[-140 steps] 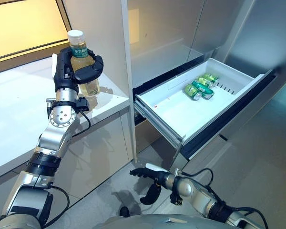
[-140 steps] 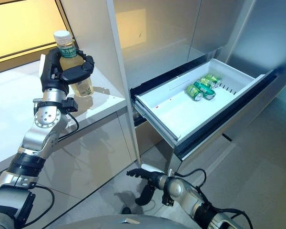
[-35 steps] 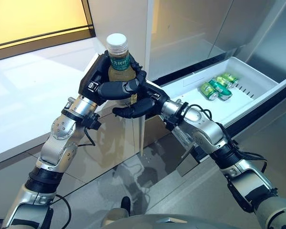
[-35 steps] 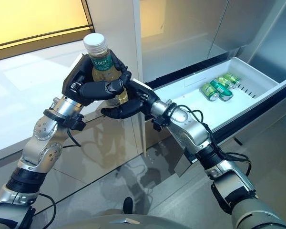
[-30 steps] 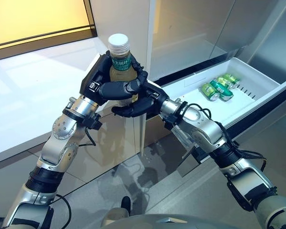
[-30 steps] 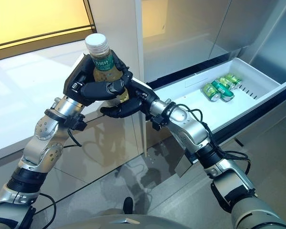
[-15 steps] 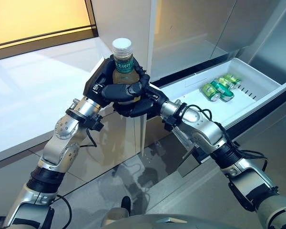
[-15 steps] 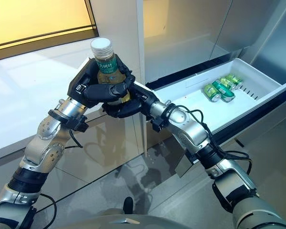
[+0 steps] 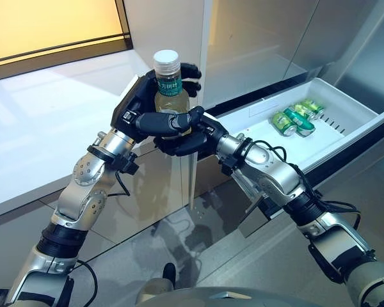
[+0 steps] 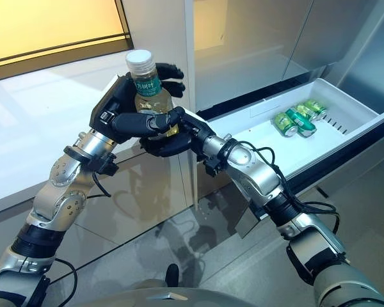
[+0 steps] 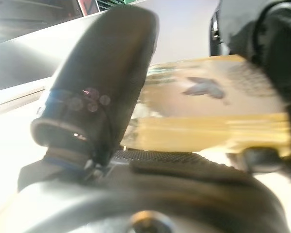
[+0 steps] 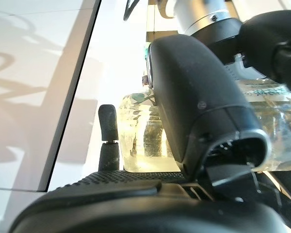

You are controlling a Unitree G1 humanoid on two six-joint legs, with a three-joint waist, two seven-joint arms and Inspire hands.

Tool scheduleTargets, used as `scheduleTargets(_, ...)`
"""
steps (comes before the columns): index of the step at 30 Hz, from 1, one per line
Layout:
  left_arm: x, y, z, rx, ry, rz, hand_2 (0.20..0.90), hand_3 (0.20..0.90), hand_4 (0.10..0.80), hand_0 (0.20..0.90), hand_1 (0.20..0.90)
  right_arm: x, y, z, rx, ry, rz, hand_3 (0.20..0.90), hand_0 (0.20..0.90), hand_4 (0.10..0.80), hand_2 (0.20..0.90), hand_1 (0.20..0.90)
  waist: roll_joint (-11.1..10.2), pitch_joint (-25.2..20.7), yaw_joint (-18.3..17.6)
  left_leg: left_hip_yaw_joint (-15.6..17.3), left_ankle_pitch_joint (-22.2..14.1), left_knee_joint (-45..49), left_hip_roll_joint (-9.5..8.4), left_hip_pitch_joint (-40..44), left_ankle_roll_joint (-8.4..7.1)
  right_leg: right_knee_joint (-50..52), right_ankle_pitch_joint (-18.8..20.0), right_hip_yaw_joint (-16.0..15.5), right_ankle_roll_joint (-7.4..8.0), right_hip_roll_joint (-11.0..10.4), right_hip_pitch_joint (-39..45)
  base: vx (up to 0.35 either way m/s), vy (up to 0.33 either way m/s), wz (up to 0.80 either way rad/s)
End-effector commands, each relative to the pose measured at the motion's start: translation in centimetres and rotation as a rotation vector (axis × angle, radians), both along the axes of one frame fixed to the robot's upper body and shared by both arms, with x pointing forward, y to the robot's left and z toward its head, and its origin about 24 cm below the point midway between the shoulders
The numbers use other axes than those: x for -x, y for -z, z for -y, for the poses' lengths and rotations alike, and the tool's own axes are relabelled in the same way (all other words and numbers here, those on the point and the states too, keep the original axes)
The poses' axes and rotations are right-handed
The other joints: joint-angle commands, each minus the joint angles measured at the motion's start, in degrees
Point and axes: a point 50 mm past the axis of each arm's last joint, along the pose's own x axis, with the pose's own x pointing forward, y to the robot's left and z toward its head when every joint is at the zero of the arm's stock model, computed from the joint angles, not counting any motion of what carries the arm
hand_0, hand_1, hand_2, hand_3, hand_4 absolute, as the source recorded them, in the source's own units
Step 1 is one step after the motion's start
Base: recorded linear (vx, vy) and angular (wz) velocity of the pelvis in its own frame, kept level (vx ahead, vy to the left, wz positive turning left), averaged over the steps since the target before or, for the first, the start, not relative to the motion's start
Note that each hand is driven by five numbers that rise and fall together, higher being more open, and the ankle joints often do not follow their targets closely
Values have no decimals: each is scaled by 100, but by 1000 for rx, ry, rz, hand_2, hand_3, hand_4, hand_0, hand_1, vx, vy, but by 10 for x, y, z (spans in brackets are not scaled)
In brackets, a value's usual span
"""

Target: Put drinks into fridge and close the fridge

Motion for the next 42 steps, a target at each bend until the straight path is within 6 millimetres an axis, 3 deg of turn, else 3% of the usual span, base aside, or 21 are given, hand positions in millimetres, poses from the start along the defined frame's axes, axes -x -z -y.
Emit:
scheduleTargets(1,8,-62,-1,91,5,332,900,900,800,900,900,6,-111,-8,-309,-72,411,200,300,100,300,300,64,-768,1,-315,-1024,8,-185,433,86,22,380,-189,213,3,-488,0,0,0)
scheduleTargets(10,11,-54,-19,148,-25,294,900,900,800,900,900,21,-136,11,-335,-63,558,200,300,100,300,300,46,-789,-11,-336,-1026,8,-192,417,87,22,377,-154,219,13,-499,0,0,0)
scheduleTargets(16,13,-35,-31,246,-26,211,900,900,800,900,900,38,-153,27,-377,-53,672,200,300,100,300,300,27,-800,-43,-334,-1029,8,-203,395,101,22,380,-117,213,28,-527,-26,8,0)
scheduleTargets(23,22,-7,-29,442,206,82,900,900,800,900,900,56,-162,48,-458,-26,727,200,300,100,300,300,14,-773,-118,-318,-997,8,-221,373,125,22,443,-51,190,41,-575,-20,9,-1)
scheduleTargets(30,31,41,-16,734,501,-114,900,900,800,900,900,66,-152,67,-550,-26,637,200,300,100,300,300,20,-732,-286,-195,-1062,8,-202,419,129,31,451,87,180,55,-597,-9,13,-5)
scheduleTargets(32,36,64,-13,805,549,-164,900,900,800,900,900,68,-147,76,-564,-22,612,200,300,100,300,300,17,-715,-353,-152,-1079,8,-196,430,129,34,458,145,182,62,-610,-10,14,-7)
scheduleTargets(33,37,69,-12,817,554,-184,900,900,800,900,900,68,-146,77,-567,-22,605,200,300,100,300,300,17,-714,-362,-137,-1083,8,-193,434,127,35,461,160,184,65,-614,-17,13,-7)
scheduleTargets(39,54,148,-11,874,489,-473,900,900,800,900,900,69,-135,101,-536,62,582,200,300,100,300,300,19,-643,-519,39,-1106,8,-166,435,117,27,500,244,203,69,-666,-30,12,-13)
scheduleTargets(42,69,188,-10,746,432,-651,900,900,800,900,900,68,-128,117,-497,124,563,200,300,100,300,300,19,-605,-612,134,-1093,8,-147,430,109,34,531,277,219,74,-696,-7,7,-9)
